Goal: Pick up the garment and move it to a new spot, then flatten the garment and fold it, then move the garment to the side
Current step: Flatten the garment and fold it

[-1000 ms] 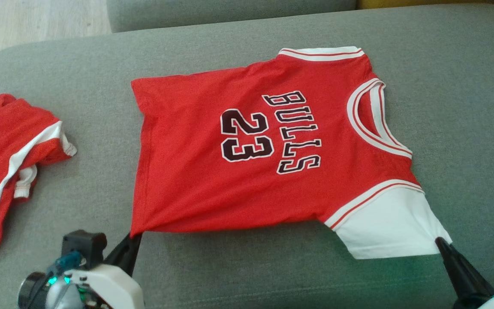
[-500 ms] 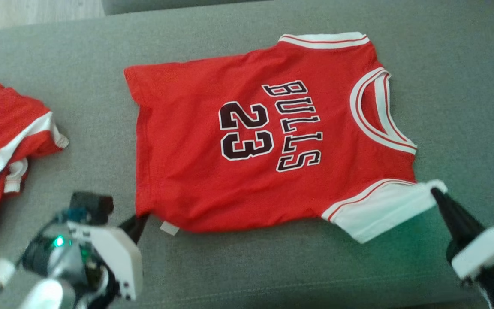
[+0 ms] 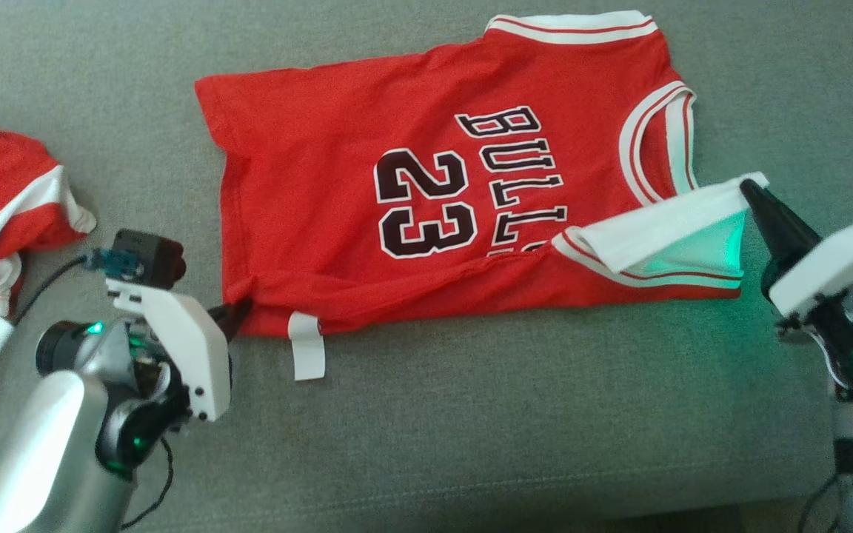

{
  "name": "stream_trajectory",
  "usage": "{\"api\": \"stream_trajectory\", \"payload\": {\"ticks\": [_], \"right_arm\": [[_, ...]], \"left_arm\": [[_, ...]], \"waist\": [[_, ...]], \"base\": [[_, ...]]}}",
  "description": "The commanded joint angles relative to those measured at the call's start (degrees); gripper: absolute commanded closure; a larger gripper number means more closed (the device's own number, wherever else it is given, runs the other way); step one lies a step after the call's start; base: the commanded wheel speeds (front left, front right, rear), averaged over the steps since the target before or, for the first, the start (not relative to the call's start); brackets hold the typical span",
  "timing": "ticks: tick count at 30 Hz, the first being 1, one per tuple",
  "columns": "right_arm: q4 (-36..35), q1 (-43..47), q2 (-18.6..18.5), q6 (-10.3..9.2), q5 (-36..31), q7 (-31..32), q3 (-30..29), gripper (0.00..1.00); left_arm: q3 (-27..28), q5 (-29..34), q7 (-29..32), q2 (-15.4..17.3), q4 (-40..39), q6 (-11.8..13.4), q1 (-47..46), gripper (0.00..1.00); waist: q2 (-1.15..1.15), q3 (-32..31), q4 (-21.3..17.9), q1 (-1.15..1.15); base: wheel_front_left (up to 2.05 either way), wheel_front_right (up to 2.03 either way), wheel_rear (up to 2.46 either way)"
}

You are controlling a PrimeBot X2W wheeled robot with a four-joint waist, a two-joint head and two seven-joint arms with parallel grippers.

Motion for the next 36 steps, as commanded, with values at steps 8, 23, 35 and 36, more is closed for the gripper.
{"api": "stream_trajectory", "payload": {"ticks": [8,23,35,36], "right_arm": [[7.9,-8.5,-4.0,0.22,3.8,-8.7,7.9,0.96],[5.9,-3.9,-10.0,0.22,-6.0,-43.6,18.1,0.00],[-5.6,11.0,-4.2,0.22,-20.6,-46.4,11.2,0.00],[-6.2,12.1,-3.7,0.22,-21.0,-46.2,11.1,0.00]], "left_arm": [[3.1,-2.3,-2.3,-0.4,4.9,-1.0,-6.6,1.00],[6.7,6.7,-36.1,-8.2,4.9,6.8,-3.2,0.00],[4.9,18.1,-49.7,-10.3,-2.0,15.9,5.2,0.00],[4.7,18.8,-49.9,-10.3,-2.3,16.3,5.9,0.00]], "waist": [[0.00,1.3,0.4,0.00],[0.00,1.5,1.0,0.00],[0.00,-1.5,0.5,0.00],[0.00,-1.7,0.4,0.00]], "base": [[0.00,0.00,0.00],[0.00,0.00,0.00],[0.00,0.00,0.00],[0.00,0.00,0.00]]}}
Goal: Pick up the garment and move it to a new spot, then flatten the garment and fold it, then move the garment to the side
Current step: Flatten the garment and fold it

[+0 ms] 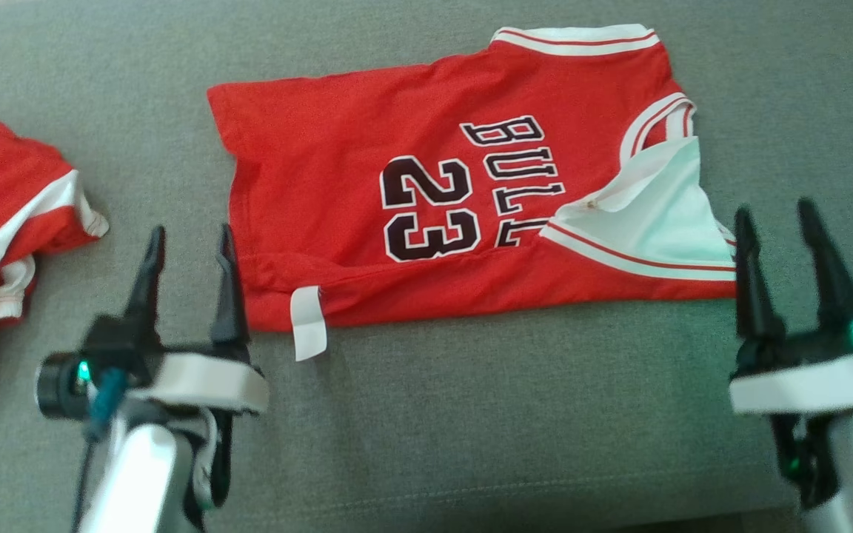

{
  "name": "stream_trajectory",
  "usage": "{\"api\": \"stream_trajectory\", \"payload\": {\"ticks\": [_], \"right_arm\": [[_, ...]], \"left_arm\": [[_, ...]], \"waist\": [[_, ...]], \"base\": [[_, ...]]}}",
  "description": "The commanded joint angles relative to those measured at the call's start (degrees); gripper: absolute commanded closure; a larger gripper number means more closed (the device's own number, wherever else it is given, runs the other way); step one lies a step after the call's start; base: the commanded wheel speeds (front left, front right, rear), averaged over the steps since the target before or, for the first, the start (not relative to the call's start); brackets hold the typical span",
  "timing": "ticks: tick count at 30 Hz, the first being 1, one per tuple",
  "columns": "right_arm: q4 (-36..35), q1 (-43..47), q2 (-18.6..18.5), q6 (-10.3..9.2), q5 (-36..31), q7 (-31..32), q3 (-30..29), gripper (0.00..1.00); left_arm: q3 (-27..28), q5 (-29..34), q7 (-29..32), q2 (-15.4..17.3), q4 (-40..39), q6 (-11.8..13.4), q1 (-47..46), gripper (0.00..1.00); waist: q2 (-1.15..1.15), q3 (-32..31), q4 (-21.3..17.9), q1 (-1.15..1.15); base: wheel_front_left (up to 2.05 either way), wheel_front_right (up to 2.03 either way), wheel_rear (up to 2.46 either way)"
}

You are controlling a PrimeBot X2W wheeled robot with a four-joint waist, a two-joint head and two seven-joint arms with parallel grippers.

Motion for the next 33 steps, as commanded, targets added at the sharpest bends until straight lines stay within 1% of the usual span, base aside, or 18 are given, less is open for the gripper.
{"api": "stream_trajectory", "payload": {"ticks": [1,3,10,18,20,23,27,33], "right_arm": [[-3.1,2.1,0.4,0.22,-1.0,-0.1,0.4,0.00],[-4.0,3.7,1.3,0.22,-1.5,0.5,0.3,0.00],[-5.5,6.3,2.5,0.22,-2.1,1.7,0.5,0.00],[-5.9,7.0,2.7,0.22,-2.2,3.0,0.2,0.00],[-5.9,7.0,2.7,0.22,-2.1,3.5,0.0,0.00],[-4.3,6.9,2.2,0.22,-2.0,5.9,-0.4,0.00],[-1.2,6.3,0.8,0.22,-1.8,8.9,-1.1,0.00],[2.9,3.9,-0.3,0.22,-0.2,13.3,-2.3,0.00]], "left_arm": [[0.9,1.8,-0.8,1.2,-2.4,0.8,0.4,0.00],[0.7,2.8,-1.0,1.3,-2.7,1.4,1.7,0.00],[0.9,3.9,-1.2,0.9,-3.4,2.8,4.7,0.00],[1.5,4.5,-1.2,-0.1,-4.0,2.9,6.0,0.00],[1.4,4.5,-1.2,-0.2,-3.7,2.6,5.9,0.00],[0.8,3.8,-1.1,-0.5,-1.6,1.5,5.7,0.00],[0.3,1.7,0.3,-1.3,2.1,-0.2,4.6,0.00],[0.9,-1.4,3.1,-1.9,6.9,-1.4,2.7,0.00]], "waist": [[0.00,-0.5,-0.3,0.00],[0.00,-0.8,-0.5,0.00],[0.00,-1.7,-0.9,0.00],[0.00,-2.2,-0.7,0.00],[0.00,-2.0,-0.6,0.00],[0.00,-1.4,-0.5,0.00],[0.00,-0.3,-0.4,0.00],[0.00,1.4,-0.5,0.00]], "base": [[0.00,0.00,0.00],[0.00,0.00,0.00],[0.00,0.00,0.00],[0.00,0.00,0.00],[0.00,0.00,0.00],[0.00,0.00,0.00],[0.00,0.00,0.00],[0.00,0.00,0.00]]}}
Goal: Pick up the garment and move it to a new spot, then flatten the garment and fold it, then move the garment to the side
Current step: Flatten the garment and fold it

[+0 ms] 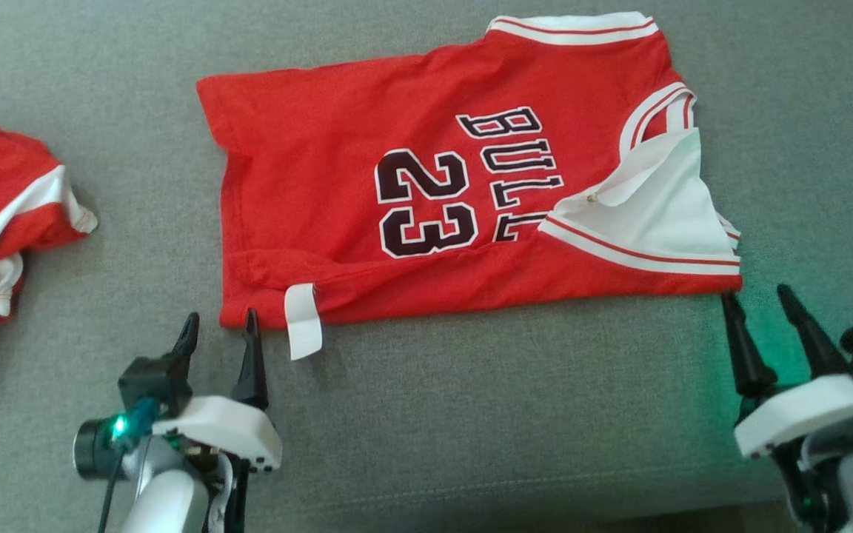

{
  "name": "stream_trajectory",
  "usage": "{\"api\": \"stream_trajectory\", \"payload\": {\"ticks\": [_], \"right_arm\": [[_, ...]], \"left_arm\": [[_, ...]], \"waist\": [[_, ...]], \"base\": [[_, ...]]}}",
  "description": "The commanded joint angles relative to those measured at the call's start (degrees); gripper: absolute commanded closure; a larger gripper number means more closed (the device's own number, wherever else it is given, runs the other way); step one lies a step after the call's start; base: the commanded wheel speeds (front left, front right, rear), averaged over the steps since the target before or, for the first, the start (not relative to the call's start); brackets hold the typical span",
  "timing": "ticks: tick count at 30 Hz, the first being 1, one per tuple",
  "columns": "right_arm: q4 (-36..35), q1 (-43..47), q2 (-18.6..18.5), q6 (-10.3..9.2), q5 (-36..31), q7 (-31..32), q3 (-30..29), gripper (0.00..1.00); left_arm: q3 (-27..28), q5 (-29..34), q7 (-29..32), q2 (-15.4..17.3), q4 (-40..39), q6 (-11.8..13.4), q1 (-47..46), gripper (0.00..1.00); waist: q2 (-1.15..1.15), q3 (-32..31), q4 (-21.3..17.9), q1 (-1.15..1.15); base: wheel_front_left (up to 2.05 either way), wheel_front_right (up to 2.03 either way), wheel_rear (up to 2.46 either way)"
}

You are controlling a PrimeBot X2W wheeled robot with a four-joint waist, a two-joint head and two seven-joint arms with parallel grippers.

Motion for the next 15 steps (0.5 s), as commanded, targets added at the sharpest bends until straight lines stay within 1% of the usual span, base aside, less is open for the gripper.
{"api": "stream_trajectory", "payload": {"ticks": [1,8,12,13,14,15], "right_arm": [[-1.1,-3.0,-1.6,0.22,0.6,0.5,0.4,0.00],[3.9,-7.5,-2.2,0.22,1.6,4.4,0.4,0.00],[6.1,-9.6,-1.8,0.22,2.2,6.3,0.4,0.00],[6.8,-10.0,-1.7,0.22,2.7,7.0,0.6,0.00],[7.3,-10.6,-1.5,0.22,3.3,7.4,0.8,0.00],[7.8,-11.1,-1.5,0.22,3.9,7.9,1.0,0.16]], "left_arm": [[2.0,-0.7,0.2,0.0,-0.8,-0.5,-2.6,0.00],[1.8,-3.2,4.3,-0.5,2.4,-1.8,-4.6,0.00],[1.1,-5.1,8.2,-0.7,3.8,-3.2,-5.0,0.00],[1.0,-5.8,9.1,-0.9,3.8,-3.7,-5.1,0.25],[0.8,-6.2,9.7,-1.0,3.6,-4.1,-5.1,0.69],[0.6,-6.4,10.3,-0.9,3.5,-4.4,-5.2,1.00]], "waist": [[0.00,0.6,0.0,0.00],[0.00,2.0,0.3,0.00],[0.00,2.7,0.5,0.00],[0.00,2.8,0.5,0.00],[0.00,3.0,0.5,0.00],[0.00,3.1,0.5,0.00]], "base": [[0.00,0.00,0.00],[0.00,0.00,0.00],[0.00,0.00,0.00],[0.00,0.00,0.00],[0.00,0.00,0.00],[0.00,0.00,0.00]]}}
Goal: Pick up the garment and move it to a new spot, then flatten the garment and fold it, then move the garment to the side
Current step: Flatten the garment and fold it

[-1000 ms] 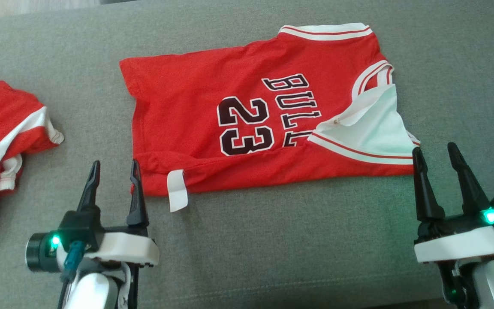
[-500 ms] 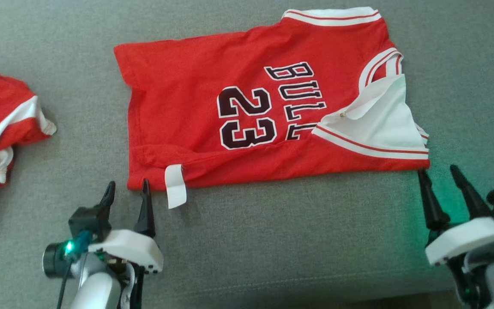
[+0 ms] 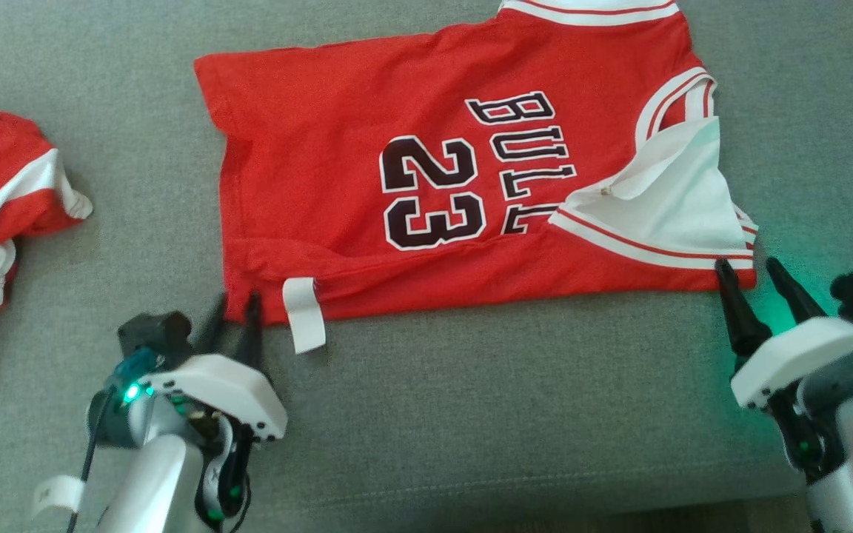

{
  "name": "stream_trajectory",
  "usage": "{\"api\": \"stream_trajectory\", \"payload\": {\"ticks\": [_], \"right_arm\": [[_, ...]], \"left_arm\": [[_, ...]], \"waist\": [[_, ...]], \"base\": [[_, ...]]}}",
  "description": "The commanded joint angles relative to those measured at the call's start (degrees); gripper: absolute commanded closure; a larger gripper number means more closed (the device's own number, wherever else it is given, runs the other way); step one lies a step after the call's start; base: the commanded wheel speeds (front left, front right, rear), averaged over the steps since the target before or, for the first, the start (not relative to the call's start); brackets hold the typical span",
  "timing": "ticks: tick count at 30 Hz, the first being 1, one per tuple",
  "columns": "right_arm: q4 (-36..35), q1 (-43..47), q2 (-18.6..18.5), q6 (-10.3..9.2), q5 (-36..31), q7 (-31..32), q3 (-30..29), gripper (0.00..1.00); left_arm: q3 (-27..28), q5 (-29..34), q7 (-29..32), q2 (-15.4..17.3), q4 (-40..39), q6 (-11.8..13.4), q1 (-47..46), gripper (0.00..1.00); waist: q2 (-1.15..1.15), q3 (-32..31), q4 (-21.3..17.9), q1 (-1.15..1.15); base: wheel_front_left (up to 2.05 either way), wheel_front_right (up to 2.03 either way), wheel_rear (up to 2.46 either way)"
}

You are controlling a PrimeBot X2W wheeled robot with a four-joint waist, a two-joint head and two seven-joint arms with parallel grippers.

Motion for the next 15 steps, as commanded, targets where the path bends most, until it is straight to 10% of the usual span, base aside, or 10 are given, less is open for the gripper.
{"api": "stream_trajectory", "payload": {"ticks": [1,3,15], "right_arm": [[-1.4,-1.6,-0.9,0.22,0.5,0.3,1.2,0.16],[-0.5,-2.8,-0.9,0.22,2.6,0.3,1.7,1.00],[-2.3,0.0,-1.8,0.22,7.4,-1.2,1.9,1.00]], "left_arm": [[0.6,-0.3,1.5,0.1,0.3,-0.4,-0.1,1.00],[0.5,-0.7,2.2,0.4,-0.5,-0.8,-0.2,1.00],[0.9,0.7,0.7,2.8,-7.7,0.8,1.7,1.00]], "waist": [[0.00,0.1,0.0,0.00],[0.00,0.3,0.1,0.00],[0.00,-1.3,0.8,0.00]], "base": [[0.00,0.00,0.00],[0.00,0.00,0.00],[0.00,0.00,0.00]]}}
